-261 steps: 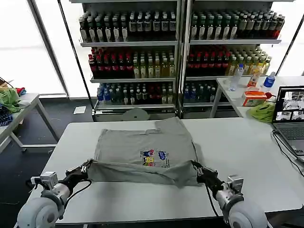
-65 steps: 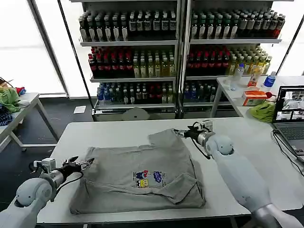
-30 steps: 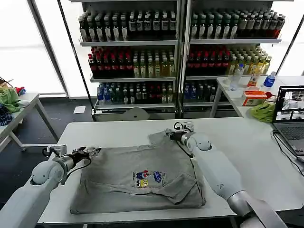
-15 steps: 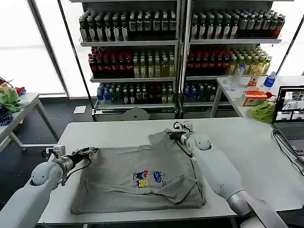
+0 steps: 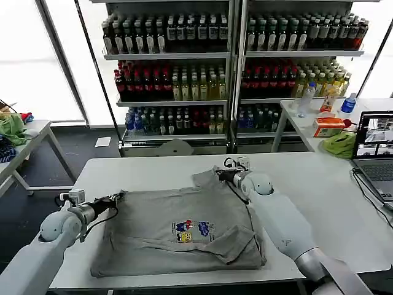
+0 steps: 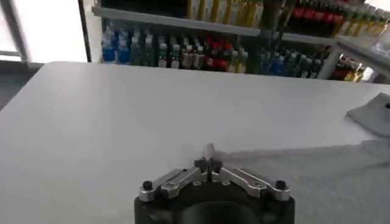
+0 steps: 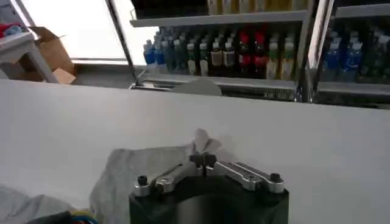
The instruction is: Fold and organize the clothes.
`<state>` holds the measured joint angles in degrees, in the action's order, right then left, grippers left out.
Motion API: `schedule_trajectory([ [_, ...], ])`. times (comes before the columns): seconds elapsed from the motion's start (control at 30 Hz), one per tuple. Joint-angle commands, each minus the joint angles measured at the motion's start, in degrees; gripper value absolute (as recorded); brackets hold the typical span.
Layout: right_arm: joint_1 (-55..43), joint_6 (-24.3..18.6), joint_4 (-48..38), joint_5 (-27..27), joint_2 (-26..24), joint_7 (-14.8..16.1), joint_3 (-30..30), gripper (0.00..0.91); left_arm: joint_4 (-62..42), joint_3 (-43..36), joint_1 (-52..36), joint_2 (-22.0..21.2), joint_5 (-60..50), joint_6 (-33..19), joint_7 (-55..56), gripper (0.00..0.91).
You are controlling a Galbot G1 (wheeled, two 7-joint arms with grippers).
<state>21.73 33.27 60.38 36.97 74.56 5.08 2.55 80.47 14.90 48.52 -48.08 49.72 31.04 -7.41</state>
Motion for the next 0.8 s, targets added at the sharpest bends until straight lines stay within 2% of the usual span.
schedule_trajectory([
  [0.03, 0.4, 0.0, 2.2, 1.3, 0.0, -0.4, -0.3, 0.0, 1.7, 0.2, 0.0, 0.3, 1.4, -0.2, -0.1, 0.01],
  [0.17, 1.4, 0.0, 4.7, 2.4, -0.1, -1.6, -1.4, 0.0, 3.4, 1.0, 0.7, 0.8, 1.7, -0.5, 0.1, 0.01],
  [0.4, 5.6, 0.0, 18.0, 9.0, -6.3, -5.1, -2.0, 0.0, 7.7, 4.0, 3.8, 2.3, 2.6, -0.9, 0.2, 0.0],
  [0.8, 19.7, 0.0, 38.7, 15.3, -13.2, -11.0, -9.5, 0.0, 19.5, 14.1, 16.4, 4.0, 3.0, -1.3, -0.1, 0.01],
])
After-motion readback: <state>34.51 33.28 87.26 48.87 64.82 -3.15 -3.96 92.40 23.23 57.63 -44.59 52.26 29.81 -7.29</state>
